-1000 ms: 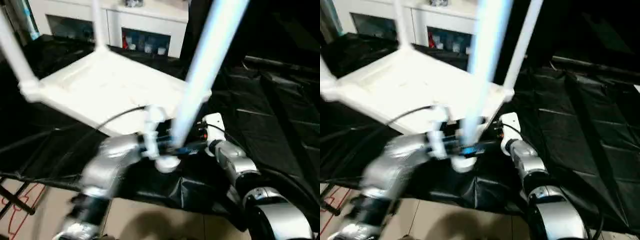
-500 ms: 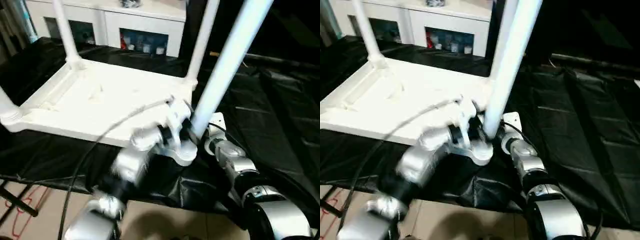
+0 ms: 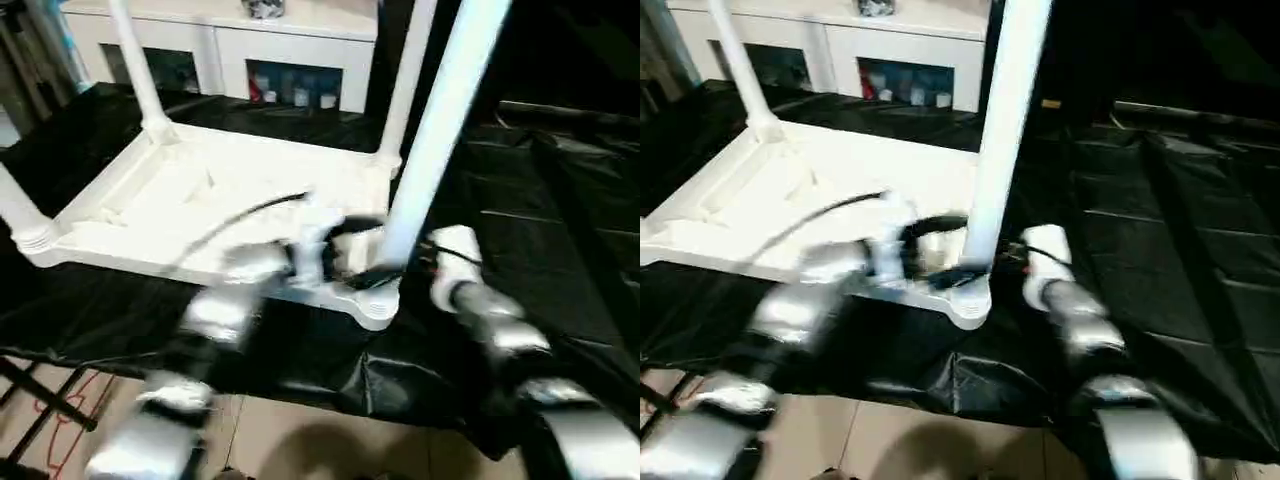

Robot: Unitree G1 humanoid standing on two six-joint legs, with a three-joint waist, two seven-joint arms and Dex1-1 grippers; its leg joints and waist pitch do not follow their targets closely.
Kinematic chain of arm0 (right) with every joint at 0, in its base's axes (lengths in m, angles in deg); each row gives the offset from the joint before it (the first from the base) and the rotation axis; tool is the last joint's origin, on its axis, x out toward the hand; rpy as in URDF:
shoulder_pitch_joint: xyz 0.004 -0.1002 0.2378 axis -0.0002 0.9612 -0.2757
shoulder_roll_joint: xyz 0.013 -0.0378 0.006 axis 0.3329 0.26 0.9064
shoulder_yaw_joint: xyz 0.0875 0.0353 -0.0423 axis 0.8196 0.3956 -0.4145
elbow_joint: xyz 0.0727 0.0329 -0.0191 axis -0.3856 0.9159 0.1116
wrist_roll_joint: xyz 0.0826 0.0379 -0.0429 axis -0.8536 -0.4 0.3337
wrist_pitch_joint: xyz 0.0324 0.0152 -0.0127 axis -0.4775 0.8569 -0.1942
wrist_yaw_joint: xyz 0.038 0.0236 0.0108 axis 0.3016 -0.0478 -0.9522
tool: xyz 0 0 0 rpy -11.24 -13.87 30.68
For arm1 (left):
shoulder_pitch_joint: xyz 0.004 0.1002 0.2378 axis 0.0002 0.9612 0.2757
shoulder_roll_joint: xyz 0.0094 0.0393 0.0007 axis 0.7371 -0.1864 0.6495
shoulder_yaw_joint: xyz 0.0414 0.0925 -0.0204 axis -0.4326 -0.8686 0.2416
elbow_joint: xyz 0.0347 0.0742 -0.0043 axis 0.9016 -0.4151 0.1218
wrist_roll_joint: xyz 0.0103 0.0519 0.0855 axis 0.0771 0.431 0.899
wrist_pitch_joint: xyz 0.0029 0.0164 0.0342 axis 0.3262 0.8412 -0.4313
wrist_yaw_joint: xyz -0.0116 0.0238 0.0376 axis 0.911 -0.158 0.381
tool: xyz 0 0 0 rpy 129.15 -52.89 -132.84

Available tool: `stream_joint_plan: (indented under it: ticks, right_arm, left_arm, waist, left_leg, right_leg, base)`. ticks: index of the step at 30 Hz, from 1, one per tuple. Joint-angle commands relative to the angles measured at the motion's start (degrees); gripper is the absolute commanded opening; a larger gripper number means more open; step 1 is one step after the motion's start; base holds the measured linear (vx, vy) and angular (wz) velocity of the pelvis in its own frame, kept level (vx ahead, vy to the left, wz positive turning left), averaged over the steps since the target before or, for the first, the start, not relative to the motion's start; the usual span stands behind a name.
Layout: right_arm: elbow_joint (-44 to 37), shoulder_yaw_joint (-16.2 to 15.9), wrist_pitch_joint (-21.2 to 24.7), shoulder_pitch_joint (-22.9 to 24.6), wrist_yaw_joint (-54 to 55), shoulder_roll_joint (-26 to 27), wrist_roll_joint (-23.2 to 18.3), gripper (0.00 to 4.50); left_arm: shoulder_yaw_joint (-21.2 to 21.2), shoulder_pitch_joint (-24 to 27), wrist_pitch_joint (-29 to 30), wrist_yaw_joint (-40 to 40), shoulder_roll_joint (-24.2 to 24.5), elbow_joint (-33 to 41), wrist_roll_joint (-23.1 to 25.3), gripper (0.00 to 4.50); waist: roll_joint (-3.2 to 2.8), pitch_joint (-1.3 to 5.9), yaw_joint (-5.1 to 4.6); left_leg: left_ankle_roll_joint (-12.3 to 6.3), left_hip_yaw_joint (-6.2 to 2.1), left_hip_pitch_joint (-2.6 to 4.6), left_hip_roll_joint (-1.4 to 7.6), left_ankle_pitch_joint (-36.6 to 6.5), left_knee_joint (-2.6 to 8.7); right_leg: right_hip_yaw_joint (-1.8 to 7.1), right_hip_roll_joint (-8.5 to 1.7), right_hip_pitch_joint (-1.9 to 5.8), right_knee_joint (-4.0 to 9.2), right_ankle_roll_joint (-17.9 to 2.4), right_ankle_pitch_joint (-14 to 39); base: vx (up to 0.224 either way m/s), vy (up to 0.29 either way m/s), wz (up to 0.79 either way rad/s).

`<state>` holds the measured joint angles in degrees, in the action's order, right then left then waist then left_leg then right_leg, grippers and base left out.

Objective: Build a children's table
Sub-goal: Rotate table base

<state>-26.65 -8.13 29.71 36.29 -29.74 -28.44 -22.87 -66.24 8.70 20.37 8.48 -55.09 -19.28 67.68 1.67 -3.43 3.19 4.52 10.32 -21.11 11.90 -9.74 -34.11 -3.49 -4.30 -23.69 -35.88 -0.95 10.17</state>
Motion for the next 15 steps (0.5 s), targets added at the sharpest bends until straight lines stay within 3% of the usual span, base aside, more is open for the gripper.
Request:
stream_joint_plan:
  ticks: [1,2,5,7,8,9,10,11,12,15]
  right_arm:
    - [-2.47,-0.11,-0.13,0.5,-2.93,-1.16,-0.75,3.6]
    - [-4.42,-0.53,0.35,1.44,-5.52,-2.54,-1.09,3.6]
    - [-7.4,-1.43,1.39,2.86,-9.76,-4.07,-1.61,3.6]
    - [-11.07,-2.63,3.04,4.41,-13.64,-5.31,-1.88,3.6]
    - [-11.92,-2.87,3.45,4.74,-14.42,-5.53,-1.94,3.6]
    - [-14.58,-3.66,5.14,5.73,-16.76,-6.22,-2.2,3.6]
    - [-15.64,-4.15,5.71,6.22,-17.92,-6.58,-2.08,3.6]
    - [-16.49,-4.81,5.85,6.74,-19.31,-6.94,-1.9,3.6]
    - [-17.39,-5.5,6.38,7.34,-20.97,-7.47,-1.78,3.6]
    - [-19.07,-6.72,7.51,8.88,-24.51,-8.84,-1.67,3.6]
  left_arm:
    - [-0.5,0.1,0.65,3.41,0.98,0.68,-0.24,4.48]
    - [-1.29,0.04,-0.17,5.61,2.57,-0.42,0.48,4.48]
    - [-2.41,-1.32,-3.23,7.03,4.37,-4.58,3.31,4.31]
    - [-3.85,-3.44,-6.9,5.77,5.58,-9.0,7.27,4.09]
    - [-4.17,-3.86,-7.71,5.32,5.8,-9.79,8.09,4.02]
    - [-5.65,-5.86,-11.88,-0.04,6.26,-13.41,12.63,3.91]
    - [-6.68,-7.18,-14.78,-4.39,6.36,-15.87,15.87,3.79]
    - [-7.64,-8.26,-16.3,-6.72,6.45,-17.67,18.05,3.69]
    - [-8.53,-9.21,-16.72,-8.31,6.39,-18.91,19.63,3.65]
    - [-9.19,-10.05,-15.35,-5.99,5.27,-19.92,19.27,3.41]
  waist:
    - [0.29,4.21,0.28]
    - [0.58,4.13,0.28]
    - [0.43,4.01,0.52]
    - [1.35,3.94,0.65]
    - [1.21,3.89,0.8]
    - [1.2,3.92,0.84]
    - [3.01,4.08,0.78]
    - [2.54,4.07,0.9]
    - [2.97,4.13,0.77]
    - [2.58,4.04,0.72]
  left_leg:
    - [-3.08,0.24,0.56,1.09,-12.61,3.54]
    - [-3.13,0.33,0.5,1.14,-12.59,3.57]
    - [-2.84,0.45,0.54,1.18,-13.16,3.58]
    - [-3.1,0.48,0.53,1.12,-13.6,3.58]
    - [-3.14,0.37,0.45,1.07,-13.36,3.69]
    - [-2.82,0.31,0.4,1.17,-13.19,3.71]
    - [-2.99,0.27,0.31,1.2,-12.96,3.6]
    - [-3.02,0.08,0.42,1.17,-12.98,3.66]
    - [-2.94,0.05,0.42,1.26,-12.71,3.63]
    - [-2.35,-0.14,0.44,1.47,-12.26,3.85]
  right_leg:
    - [2.29,-2.86,3.49,4.3,-13.85,10.04]
    - [2.3,-2.84,3.48,4.36,-13.71,10.33]
    - [2.3,-2.89,3.34,4.45,-12.79,12.32]
    - [2.34,-2.89,3.28,4.86,-10.32,15.63]
    - [2.31,-2.89,3.29,5.01,-9.69,16.25]
    - [2.35,-3.07,3.25,4.99,-9.08,16.58]
    - [2.24,-2.98,3.25,4.97,-7.65,17.41]
    - [2.29,-3.12,3.05,4.96,-7.26,17.84]
    - [2.32,-3.4,3.02,5.03,-6.96,17.85]
    - [2.33,-3.49,3.02,4.92,-9.06,15.08]
  base:
    - [0.0,0.0,0.0]
    - [0.0,0.0,0.0]
    - [0.0,0.0,0.0]
    - [0.0,0.0,0.0]
    - [0.0,0.0,0.0]
    - [0.0,0.0,0.0]
    - [0.0,0.0,0.0]
    - [0.0,0.0,0.0]
    - [0.0,0.0,0.0]
    - [0.0,0.0,0.0]
